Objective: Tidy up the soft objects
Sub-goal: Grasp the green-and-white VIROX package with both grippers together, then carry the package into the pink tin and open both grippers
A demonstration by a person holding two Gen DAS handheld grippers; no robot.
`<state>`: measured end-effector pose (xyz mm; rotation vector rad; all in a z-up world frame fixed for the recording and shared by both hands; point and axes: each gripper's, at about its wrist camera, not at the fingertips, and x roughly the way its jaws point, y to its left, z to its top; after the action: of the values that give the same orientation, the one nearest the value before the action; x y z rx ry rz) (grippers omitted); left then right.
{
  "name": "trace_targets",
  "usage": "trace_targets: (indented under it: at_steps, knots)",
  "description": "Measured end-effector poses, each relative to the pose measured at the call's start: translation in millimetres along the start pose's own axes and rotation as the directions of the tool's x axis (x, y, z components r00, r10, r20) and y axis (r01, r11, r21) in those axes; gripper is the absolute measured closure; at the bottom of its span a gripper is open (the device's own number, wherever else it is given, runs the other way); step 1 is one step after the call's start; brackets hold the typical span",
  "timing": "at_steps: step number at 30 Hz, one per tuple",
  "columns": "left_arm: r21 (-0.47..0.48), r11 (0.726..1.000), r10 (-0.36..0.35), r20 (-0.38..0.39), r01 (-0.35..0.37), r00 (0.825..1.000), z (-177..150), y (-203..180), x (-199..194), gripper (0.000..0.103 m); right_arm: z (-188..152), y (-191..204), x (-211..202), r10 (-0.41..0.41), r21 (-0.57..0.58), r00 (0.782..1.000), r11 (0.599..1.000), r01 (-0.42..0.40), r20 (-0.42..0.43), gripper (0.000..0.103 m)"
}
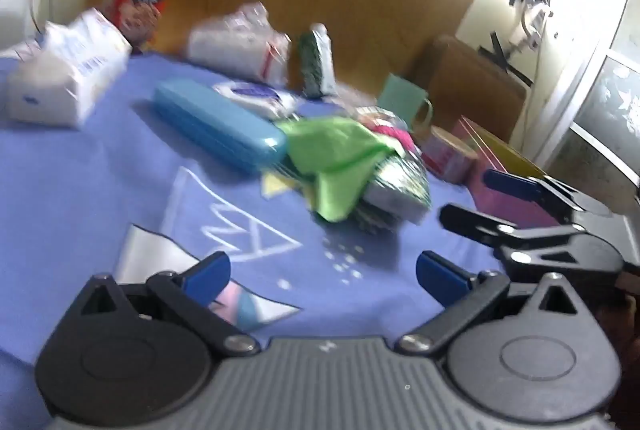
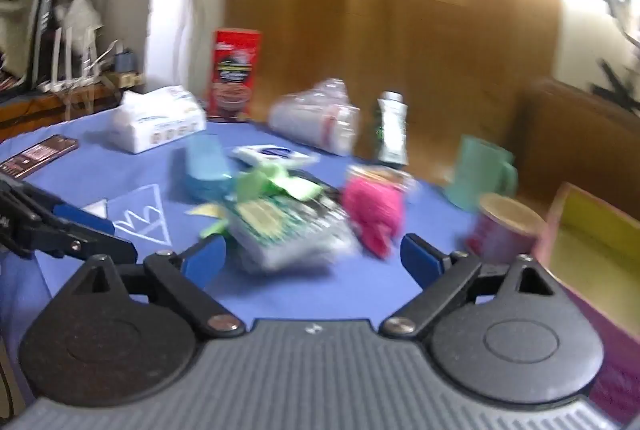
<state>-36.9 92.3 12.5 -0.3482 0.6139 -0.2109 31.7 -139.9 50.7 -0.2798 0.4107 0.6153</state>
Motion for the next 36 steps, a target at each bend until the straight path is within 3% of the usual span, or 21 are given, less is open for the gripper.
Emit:
trace_targets:
  at_steps: [5,6,11,17,20,23,24,25,27,32,36]
  knots:
    - [-0.076,0.991,-0.106,0.018,0.107,0.994,6,12,-10,0.007,9,8,52,0.027,-0.023,0.999,0.999,-0.028,-0.044,0.011]
    - [-0.081,0.989,-0.121,0.02,0.122,0.992,5,14,-10,0.01,9,8,58,0.033,-0.014,0.998,0.999,-0.034,-0.057,0.032]
    - [-0.103,0.972,-0.214,0.007,0.213,0.977,4,9,0,0.019,-10,9,30,0.074,0.015,0.996,0.997,-0.073,-0.05,0.045]
    - [-0.06,0.941,-0.337,-0.088,0.333,0.937,4,-25,31,0.02,-37,1,-19,0.063,0.017,0.994,0.998,-0.062,-0.091,0.043]
    - [-0.034,0.937,-0.35,-0.155,0.349,0.924,2,-48,54,0.024,-49,-3,-29,0.074,0.069,0.99,0.995,-0.066,-0.124,0.018]
    - [-0.028,0.943,-0.33,-0.217,0.332,0.919,-1,-63,76,0.035,-52,-3,-22,0.075,0.088,0.987,0.994,-0.062,-0.145,0.016]
    - [-0.03,0.944,-0.325,-0.246,0.328,0.913,-3,-68,85,0.047,-56,-1,-18,0.077,0.097,0.984,0.993,-0.062,-0.158,0.02]
    - [-0.034,0.944,-0.327,-0.259,0.329,0.909,-9,-70,89,0.051,-60,-1,-15,0.092,0.111,0.982,0.991,-0.074,-0.164,0.034]
    - [-0.017,0.95,-0.306,-0.254,0.312,0.917,-10,-76,88,0.051,-64,-4,-15,0.124,0.139,0.984,0.985,-0.105,-0.132,0.049]
    - [0.048,0.926,-0.355,-0.221,0.373,0.908,14,-110,86,0.051,-69,-18,-36,0.025,0.111,1.0,0.994,-0.024,-0.005,0.054]
    - [0.167,0.886,-0.399,-0.202,0.433,0.894,35,-166,104,0.051,-68,-36,-65,-0.158,0.086,0.982,0.985,0.15,0.105,0.053]
